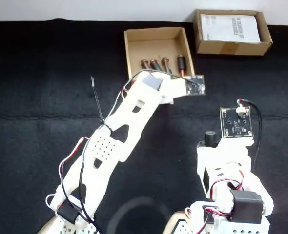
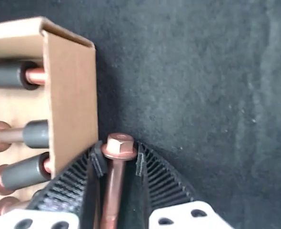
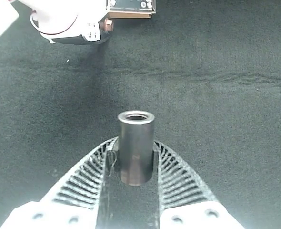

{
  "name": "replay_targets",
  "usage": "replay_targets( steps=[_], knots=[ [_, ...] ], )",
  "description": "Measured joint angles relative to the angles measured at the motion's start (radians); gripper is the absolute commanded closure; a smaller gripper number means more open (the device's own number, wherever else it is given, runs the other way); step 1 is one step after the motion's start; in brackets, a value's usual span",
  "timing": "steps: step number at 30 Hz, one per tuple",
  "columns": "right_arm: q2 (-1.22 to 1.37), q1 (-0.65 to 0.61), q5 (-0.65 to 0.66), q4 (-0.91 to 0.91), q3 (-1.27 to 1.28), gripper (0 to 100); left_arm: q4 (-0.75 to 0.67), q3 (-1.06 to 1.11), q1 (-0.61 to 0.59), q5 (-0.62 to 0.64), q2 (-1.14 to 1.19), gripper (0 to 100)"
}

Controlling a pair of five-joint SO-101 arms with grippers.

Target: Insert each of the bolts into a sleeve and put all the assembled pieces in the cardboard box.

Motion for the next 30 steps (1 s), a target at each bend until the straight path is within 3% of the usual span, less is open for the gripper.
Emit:
replay_targets(
  steps=[8,12,30],
  knots=[
    [-0.002,0.0,0.0,-0.095,0.072,99.1,0.361,-0.404,-0.023,0.288,0.011,99],
    [-0.002,0.0,0.0,-0.189,0.163,99.1,0.47,-0.456,-0.015,0.417,-0.029,99],
    [0.0,-0.026,0.0,-0.631,0.485,99.1,0.499,-0.457,0.009,0.861,-0.176,99]
  ],
)
